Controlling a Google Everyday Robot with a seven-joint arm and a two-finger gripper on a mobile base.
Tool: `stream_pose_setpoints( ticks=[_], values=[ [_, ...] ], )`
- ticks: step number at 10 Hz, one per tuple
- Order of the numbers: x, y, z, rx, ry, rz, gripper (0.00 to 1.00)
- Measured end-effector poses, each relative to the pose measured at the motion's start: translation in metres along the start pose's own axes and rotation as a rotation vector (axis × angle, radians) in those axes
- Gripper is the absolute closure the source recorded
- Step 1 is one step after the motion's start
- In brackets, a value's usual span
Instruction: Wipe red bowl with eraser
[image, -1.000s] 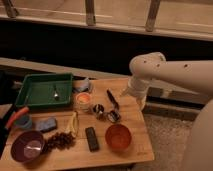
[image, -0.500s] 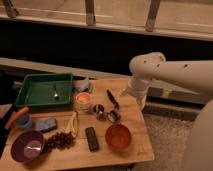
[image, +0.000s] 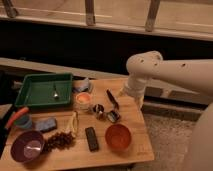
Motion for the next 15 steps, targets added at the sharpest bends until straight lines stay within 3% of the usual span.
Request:
stream_pose_setpoints(
  ticks=[3, 4, 7, 11, 13, 15],
  values=[
    [0.037, 0.058, 0.01, -0.002, 0.036, -0.169, 0.28],
    [0.06, 0.079, 0.017, 0.004, 0.063, -0.244, 0.28],
    [0.107, 0.102, 0.033, 0.019, 0.127, -0.396, 0.28],
    [0.111, 0.103, 0.033, 0.019, 0.132, -0.406, 0.28],
    [0.11, 0.101, 0.036, 0.037, 0.139, -0.412, 0.28],
    [0.124, 0.118, 0.061, 0.074, 0.164, -0.47, 0.28]
  ],
)
